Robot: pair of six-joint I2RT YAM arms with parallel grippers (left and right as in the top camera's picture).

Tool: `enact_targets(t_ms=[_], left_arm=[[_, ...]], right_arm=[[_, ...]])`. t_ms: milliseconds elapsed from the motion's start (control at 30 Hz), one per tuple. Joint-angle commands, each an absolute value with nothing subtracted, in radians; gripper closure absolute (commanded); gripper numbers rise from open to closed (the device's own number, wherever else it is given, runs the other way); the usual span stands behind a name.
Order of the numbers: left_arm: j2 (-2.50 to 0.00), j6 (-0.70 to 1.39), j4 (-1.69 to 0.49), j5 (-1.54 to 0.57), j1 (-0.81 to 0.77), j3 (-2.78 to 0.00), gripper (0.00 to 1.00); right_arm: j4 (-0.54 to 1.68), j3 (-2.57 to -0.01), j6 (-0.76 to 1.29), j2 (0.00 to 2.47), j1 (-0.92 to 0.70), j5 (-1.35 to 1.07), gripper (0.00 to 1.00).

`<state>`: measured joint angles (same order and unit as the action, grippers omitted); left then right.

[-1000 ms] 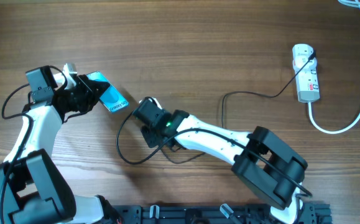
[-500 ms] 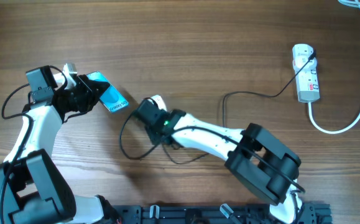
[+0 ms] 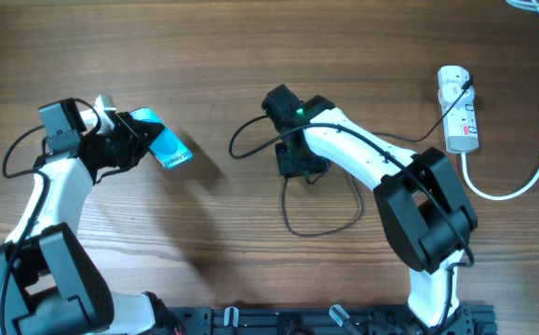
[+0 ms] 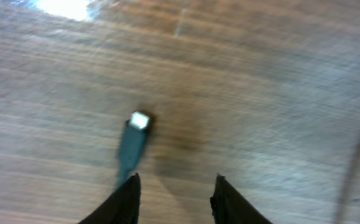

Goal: Plug charger to phone and switch on socket

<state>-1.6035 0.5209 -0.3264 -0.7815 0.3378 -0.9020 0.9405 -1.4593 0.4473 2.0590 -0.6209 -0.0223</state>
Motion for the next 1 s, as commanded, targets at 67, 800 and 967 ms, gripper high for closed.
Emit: enact_targets(t_ms=[67,800,967], left_arm=[[-1.603,0.502,-0.323,-0.794,0.340,-0.902,0.96],[-1.603,0.502,-0.323,-0.794,0.339,-0.902,0.96],[-1.603,0.502,-0.323,-0.794,0.339,-0.902,0.96]], right_arm=[[0.883,-1.472,0.498,2.076,-0.629,-0.234,0.41],[0.901,-1.457,0.759,2.141,-0.681,0.045,0.79],[0.901,-1.457,0.759,2.141,-0.681,0.045,0.87]])
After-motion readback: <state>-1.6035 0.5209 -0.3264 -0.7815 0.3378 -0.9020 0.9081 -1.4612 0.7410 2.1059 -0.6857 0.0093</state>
